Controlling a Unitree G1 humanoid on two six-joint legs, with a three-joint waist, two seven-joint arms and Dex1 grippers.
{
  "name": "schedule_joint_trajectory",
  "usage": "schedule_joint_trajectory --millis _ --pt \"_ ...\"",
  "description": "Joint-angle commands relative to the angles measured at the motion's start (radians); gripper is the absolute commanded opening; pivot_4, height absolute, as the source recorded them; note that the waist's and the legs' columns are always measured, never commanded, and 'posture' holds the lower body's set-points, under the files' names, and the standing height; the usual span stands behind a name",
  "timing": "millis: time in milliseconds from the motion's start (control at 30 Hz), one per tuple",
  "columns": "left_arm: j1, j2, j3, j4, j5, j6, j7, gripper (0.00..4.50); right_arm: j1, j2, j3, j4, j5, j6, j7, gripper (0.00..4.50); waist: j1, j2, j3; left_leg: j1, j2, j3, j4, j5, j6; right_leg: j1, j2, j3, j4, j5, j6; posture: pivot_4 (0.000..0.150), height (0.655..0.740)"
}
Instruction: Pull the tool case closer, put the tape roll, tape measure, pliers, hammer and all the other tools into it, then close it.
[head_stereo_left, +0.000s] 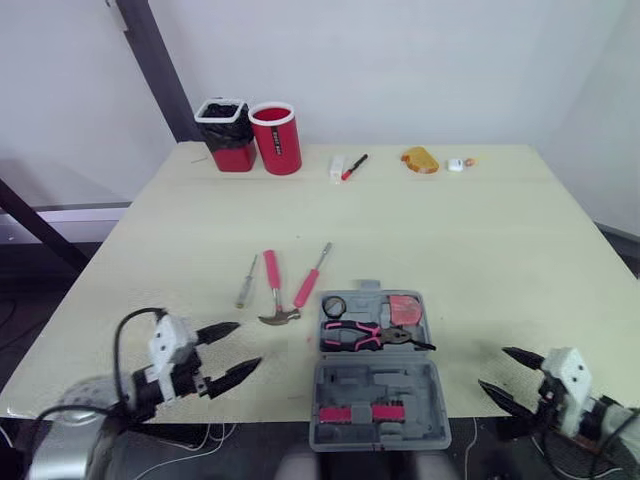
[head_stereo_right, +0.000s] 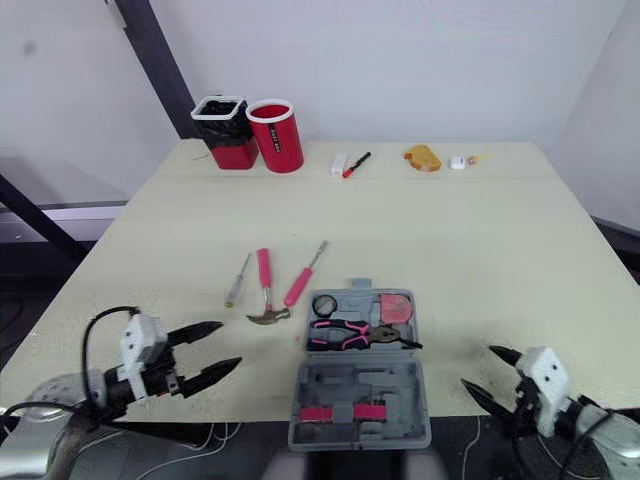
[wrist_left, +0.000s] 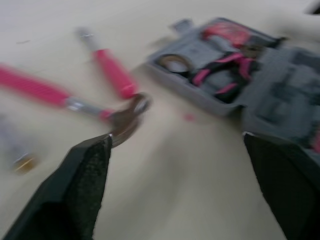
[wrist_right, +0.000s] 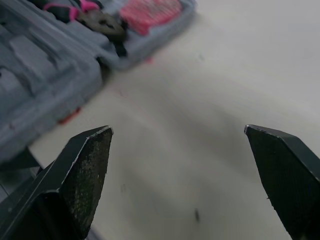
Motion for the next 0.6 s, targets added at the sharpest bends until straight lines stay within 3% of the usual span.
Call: schedule_joint_trajectory --millis 33,67,133,167,200,300,400,600 --pt "-0.045 0.023 -0.047 0.038 0.025 -0.022 -0.052 2.64 -0.07 -0.015 0.06 -0.04 -0.034 0.057 -0.021 3.99 0.0 0.0 0.0 0.0 0.0 0.0 0.0 0.0 0.0 0.0 0.0 0.0 0.0 0.0 0.0 0.15 0.7371" --pt "-0.066 0.025 -0.072 0.054 0.037 -0.025 -0.065 2.45 -0.103 -0.017 0.086 -0.029 -0.049 0.071 -0.017 3.94 0.001 0.0 0.0 0.0 0.0 0.0 0.0 0.0 0.0 0.0 0.0 0.0 0.0 0.0 0.0 0.15 0.7371" --pt "-0.103 0.026 -0.121 0.083 0.063 -0.028 -0.095 2.12 -0.154 -0.029 0.137 -0.004 -0.085 0.085 -0.004 3.35 0.003 0.0 0.0 -0.001 0.0 0.0 -0.001 0.0 0.0 0.0 0.0 -0.001 0.0 0.0 0.0 0.15 0.7371" --pt "-0.114 0.025 -0.137 0.094 0.071 -0.028 -0.106 1.55 -0.168 -0.034 0.154 0.002 -0.094 0.09 0.005 2.9 0.003 0.0 0.0 -0.001 -0.001 0.001 0.0 0.0 0.0 0.0 0.0 -0.001 0.0 0.0 0.0 0.15 0.7371" --pt "-0.124 0.025 -0.147 0.104 0.075 -0.03 -0.113 1.4 -0.178 -0.037 0.165 0.006 -0.098 0.094 0.007 2.72 0.004 0.0 0.0 -0.001 -0.001 0.001 0.0 0.0 0.0 0.001 0.0 -0.001 0.0 0.0 0.0 0.15 0.7371" --pt "-0.178 -0.001 -0.212 0.157 0.117 -0.048 -0.117 0.19 -0.24 -0.051 0.236 0.051 -0.141 0.087 0.043 1.44 0.005 0.0 0.0 -0.001 -0.001 0.001 0.0 0.0 0.0 0.001 0.0 -0.002 0.0 0.0 0.0 0.15 0.7371" --pt "-0.206 -0.018 -0.243 0.185 0.134 -0.056 -0.116 0.0 -0.268 -0.068 0.266 0.076 -0.161 0.081 0.06 0.1 0.004 0.0 0.0 -0.001 -0.001 0.002 0.001 0.0 0.0 0.001 0.0 -0.002 0.0 0.001 0.001 0.15 0.7371" --pt "-0.243 -0.035 -0.295 0.217 0.149 -0.045 -0.133 0.0 -0.322 -0.071 0.305 0.116 -0.173 0.06 0.091 0.1 0.002 0.0 0.0 -0.001 -0.001 0.001 0.001 0.0 0.0 0.001 0.001 -0.002 0.001 0.001 0.002 0.15 0.7371"
